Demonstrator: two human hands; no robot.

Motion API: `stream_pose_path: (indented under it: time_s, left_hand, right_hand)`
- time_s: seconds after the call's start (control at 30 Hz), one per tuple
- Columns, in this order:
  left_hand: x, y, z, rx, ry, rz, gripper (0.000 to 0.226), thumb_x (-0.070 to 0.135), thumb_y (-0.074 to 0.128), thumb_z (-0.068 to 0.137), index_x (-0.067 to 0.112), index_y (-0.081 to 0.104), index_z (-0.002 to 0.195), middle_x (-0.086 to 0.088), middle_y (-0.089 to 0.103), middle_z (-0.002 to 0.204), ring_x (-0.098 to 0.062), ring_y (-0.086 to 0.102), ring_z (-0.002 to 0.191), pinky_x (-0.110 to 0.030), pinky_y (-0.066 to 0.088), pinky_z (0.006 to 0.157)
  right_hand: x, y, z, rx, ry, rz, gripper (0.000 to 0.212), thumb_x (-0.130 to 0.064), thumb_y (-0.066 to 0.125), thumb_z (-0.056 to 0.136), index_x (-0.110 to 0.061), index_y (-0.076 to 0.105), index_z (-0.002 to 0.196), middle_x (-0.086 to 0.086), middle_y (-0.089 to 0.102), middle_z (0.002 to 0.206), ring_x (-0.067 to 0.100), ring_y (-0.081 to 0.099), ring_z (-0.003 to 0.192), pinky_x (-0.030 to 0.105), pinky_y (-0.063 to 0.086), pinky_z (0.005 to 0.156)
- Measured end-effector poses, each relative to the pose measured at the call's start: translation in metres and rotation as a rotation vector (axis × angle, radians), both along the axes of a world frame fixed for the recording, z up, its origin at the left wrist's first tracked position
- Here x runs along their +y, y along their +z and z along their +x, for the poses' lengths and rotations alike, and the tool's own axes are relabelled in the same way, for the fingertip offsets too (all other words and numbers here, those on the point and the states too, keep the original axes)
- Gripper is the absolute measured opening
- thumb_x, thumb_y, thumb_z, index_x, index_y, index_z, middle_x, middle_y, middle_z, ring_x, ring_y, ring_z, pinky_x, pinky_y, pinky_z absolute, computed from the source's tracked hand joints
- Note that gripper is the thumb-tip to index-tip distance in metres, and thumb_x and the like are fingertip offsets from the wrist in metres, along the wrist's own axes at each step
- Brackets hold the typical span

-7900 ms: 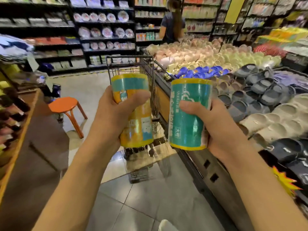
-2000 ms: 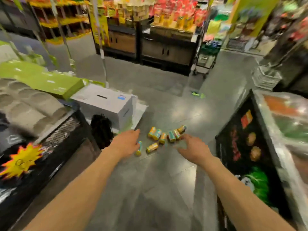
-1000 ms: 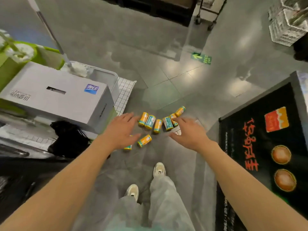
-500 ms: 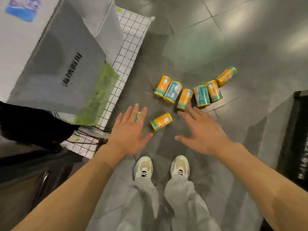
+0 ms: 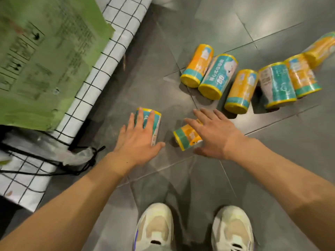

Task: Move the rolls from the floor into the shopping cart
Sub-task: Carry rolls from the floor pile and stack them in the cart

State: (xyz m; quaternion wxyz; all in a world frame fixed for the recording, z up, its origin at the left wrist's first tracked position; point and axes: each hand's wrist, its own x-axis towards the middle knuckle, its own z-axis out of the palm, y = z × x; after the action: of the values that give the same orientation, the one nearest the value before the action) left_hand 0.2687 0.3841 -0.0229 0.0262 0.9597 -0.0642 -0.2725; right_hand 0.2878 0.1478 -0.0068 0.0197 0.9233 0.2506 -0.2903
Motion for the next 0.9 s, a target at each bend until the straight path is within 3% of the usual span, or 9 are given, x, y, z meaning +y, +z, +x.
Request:
stream_pose_path:
  time_s: [0.17,0.3,0.43,0.63,0.8,0.9]
  left_hand:
    - [-0.004,-0.036,0.016,-0.076,0.154,-0.057,0.114,0.061,0.066,0.085,0.033,-0.018,0.157,-0.017,-0.023,0.164,-0.044,0.014,0.150,-0.056,0.038,0.109]
    - [-0.005,-0.041,0.020,-0.121,0.180,-0.044,0.115,0.050,0.073,0.084,0.037,-0.015,0.157,-0.014,-0.020,0.164,-0.042,0.025,0.143,-0.055,0.045,0.100]
    - [0.001,-0.038,0.020,-0.118,0.236,-0.092,0.123,0.041,0.078,0.077,0.037,-0.014,0.157,-0.016,-0.014,0.166,-0.043,0.033,0.140,-0.050,0.043,0.103]
    - [-0.003,-0.030,0.012,-0.094,0.388,-0.086,0.123,0.037,0.077,0.072,0.037,-0.013,0.156,-0.013,0.027,0.152,-0.041,0.047,0.128,-0.052,0.045,0.099]
    - [-0.002,-0.025,0.015,-0.110,0.439,-0.183,0.120,0.039,0.078,0.066,0.038,-0.002,0.156,-0.008,0.036,0.146,-0.041,0.050,0.124,-0.052,0.046,0.098]
    - [-0.009,-0.012,0.021,-0.154,0.517,-0.340,0.121,0.036,0.081,0.063,0.036,0.004,0.156,-0.003,0.040,0.146,-0.035,0.050,0.127,-0.050,0.044,0.101]
  right_hand:
    - [0.002,-0.042,0.016,-0.083,0.174,-0.037,0.103,-0.063,0.072,0.075,-0.028,0.022,0.158,0.015,0.026,0.164,0.034,0.029,0.150,0.051,0.020,0.123]
    - [0.006,-0.053,0.020,-0.114,0.210,-0.033,0.090,-0.065,0.070,0.069,-0.029,0.039,0.146,0.005,0.057,0.136,0.031,0.056,0.124,0.046,0.036,0.111]
    - [0.005,-0.048,0.017,-0.119,0.166,-0.006,0.076,-0.058,0.071,0.074,-0.028,0.044,0.139,0.002,0.061,0.127,0.030,0.060,0.113,0.040,0.045,0.097]
    - [0.000,-0.046,0.004,-0.081,-0.034,0.033,0.076,-0.058,0.073,0.073,-0.026,0.043,0.134,0.004,0.059,0.125,0.029,0.057,0.113,0.036,0.044,0.087]
    - [-0.012,-0.038,0.009,-0.094,-0.286,0.168,0.069,-0.061,0.071,0.070,-0.029,0.046,0.126,0.001,0.063,0.118,0.029,0.060,0.108,0.035,0.048,0.080]
    - [-0.013,-0.017,0.018,-0.052,-0.529,0.323,0.068,-0.062,0.074,0.069,-0.030,0.047,0.123,-0.004,0.064,0.113,0.025,0.063,0.105,0.038,0.054,0.081]
